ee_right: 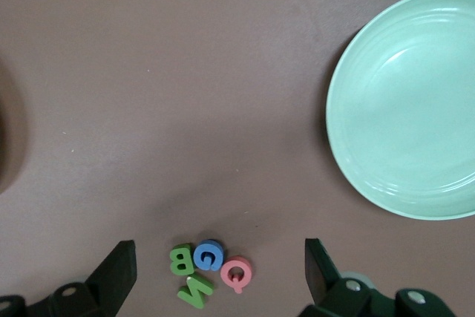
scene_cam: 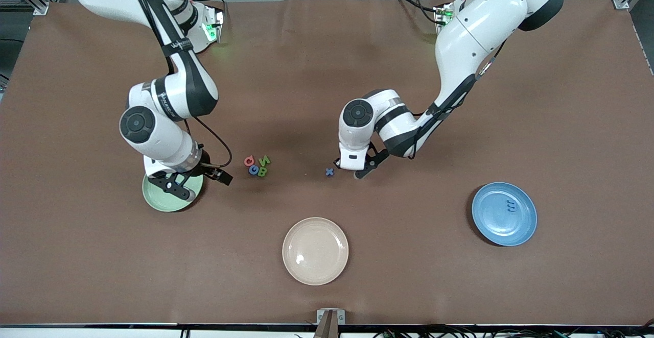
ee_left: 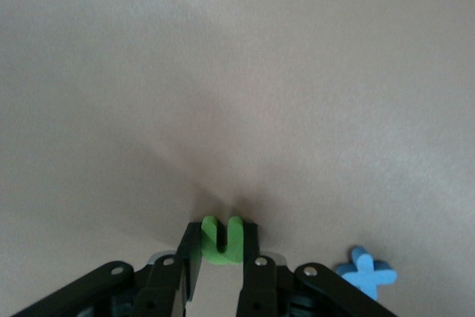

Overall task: Sort upper and lower case letters into plates
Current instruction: 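Carry the n to the blue plate while the right gripper lowers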

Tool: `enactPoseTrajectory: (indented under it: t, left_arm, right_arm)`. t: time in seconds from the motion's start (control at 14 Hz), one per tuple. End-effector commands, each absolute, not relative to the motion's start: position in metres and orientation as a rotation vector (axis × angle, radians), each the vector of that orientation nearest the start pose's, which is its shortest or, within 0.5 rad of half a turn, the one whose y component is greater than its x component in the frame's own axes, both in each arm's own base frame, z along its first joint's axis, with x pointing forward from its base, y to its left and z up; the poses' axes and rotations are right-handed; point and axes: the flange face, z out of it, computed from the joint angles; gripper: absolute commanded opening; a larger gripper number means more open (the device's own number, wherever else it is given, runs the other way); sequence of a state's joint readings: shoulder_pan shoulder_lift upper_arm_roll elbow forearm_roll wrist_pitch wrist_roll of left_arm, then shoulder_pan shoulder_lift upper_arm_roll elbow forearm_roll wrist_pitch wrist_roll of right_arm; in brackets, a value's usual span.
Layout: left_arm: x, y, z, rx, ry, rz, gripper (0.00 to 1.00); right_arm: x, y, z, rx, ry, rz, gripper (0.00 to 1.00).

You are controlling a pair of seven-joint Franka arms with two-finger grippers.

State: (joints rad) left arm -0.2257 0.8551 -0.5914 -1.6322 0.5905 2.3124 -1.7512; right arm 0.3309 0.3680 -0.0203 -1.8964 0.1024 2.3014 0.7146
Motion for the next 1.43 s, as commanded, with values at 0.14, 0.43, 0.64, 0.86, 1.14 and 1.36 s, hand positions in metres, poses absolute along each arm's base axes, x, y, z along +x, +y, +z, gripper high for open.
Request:
enactPoseTrajectory:
  t: [0.14, 0.43, 0.64, 0.86, 1.14, 1.36]
  left_arm:
    - [0.576, -0.380, 0.226, -2.883, -1.261, -0.078, 0.01]
    - [0.629, -0.279, 0.255, -2.847, -1.203, -0.116, 0.01]
    - [0.653, -0.195, 0.260, -2.873, -1.044, -0.038, 0.01]
    - [0.665, -0.141, 0.257, -2.880, -0.971, -0.023, 0.01]
    - [0.674, -0.070, 0.248, -2.897, -0.913, 0.016, 0.07]
    - [0.676, -0.047, 0.239, -2.891, -0.948, 0.032, 0.12]
  right_arm:
    - [0.593, 0.226, 0.286, -2.953, 0.778, -0.025, 1.00]
    - [0.593, 0.248, 0.241, -2.951, 0.786, -0.058, 1.00]
    - [0.601, 0.269, 0.212, -2.971, 0.749, -0.054, 0.90]
    - [0.600, 0.279, 0.196, -2.990, 0.717, -0.046, 0.74]
    - [0.588, 0.289, 0.188, -3.008, 0.691, -0.025, 0.74]
    - [0.581, 0.290, 0.182, -3.015, 0.689, -0.009, 0.73]
